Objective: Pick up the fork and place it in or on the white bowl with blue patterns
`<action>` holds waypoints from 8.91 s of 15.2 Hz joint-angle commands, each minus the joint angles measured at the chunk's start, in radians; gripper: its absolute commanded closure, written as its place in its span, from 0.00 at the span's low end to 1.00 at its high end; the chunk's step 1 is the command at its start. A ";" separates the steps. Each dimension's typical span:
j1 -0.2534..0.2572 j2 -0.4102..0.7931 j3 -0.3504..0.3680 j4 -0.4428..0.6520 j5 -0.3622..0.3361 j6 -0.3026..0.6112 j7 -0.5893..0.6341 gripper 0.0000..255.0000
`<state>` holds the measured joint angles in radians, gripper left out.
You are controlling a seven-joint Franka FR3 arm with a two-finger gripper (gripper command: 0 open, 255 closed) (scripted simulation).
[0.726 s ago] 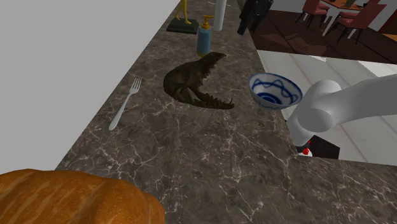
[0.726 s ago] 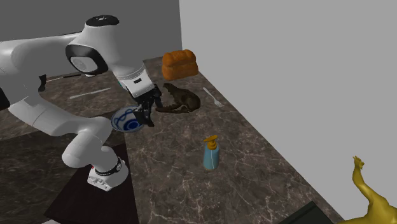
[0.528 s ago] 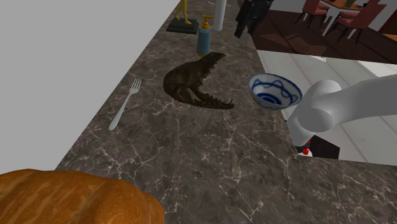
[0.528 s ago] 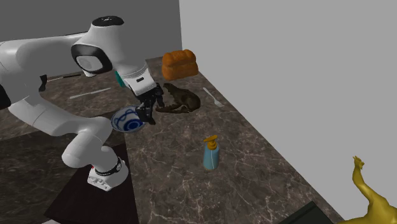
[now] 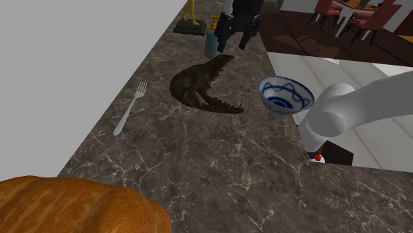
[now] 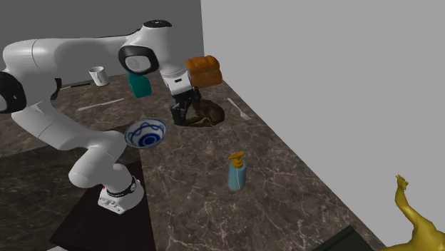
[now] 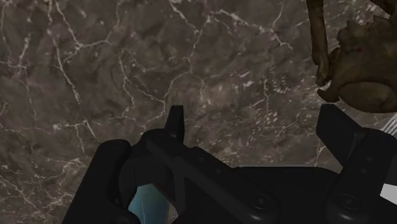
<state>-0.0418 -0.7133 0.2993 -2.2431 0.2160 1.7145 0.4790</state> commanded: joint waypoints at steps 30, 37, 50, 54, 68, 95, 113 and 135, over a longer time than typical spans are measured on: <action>0.073 1.190 0.507 0.825 -0.628 0.036 1.366 0.00; 0.069 1.192 0.502 0.794 -0.631 0.069 1.370 0.00; 0.070 1.192 0.501 0.794 -0.630 0.069 1.369 1.00; 0.080 1.188 0.503 0.845 -0.624 0.018 1.360 1.00; 0.153 1.215 0.496 1.087 -0.635 -0.186 1.333 1.00; -0.155 0.304 0.370 0.355 -0.028 -0.126 0.945 1.00; 0.040 -0.386 -0.002 -0.107 0.004 -0.393 0.714 1.00; 0.088 -0.592 -0.009 -0.373 0.018 -0.340 0.694 1.00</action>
<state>0.0465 -1.3043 0.2903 -2.6157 0.2336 1.3746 1.1733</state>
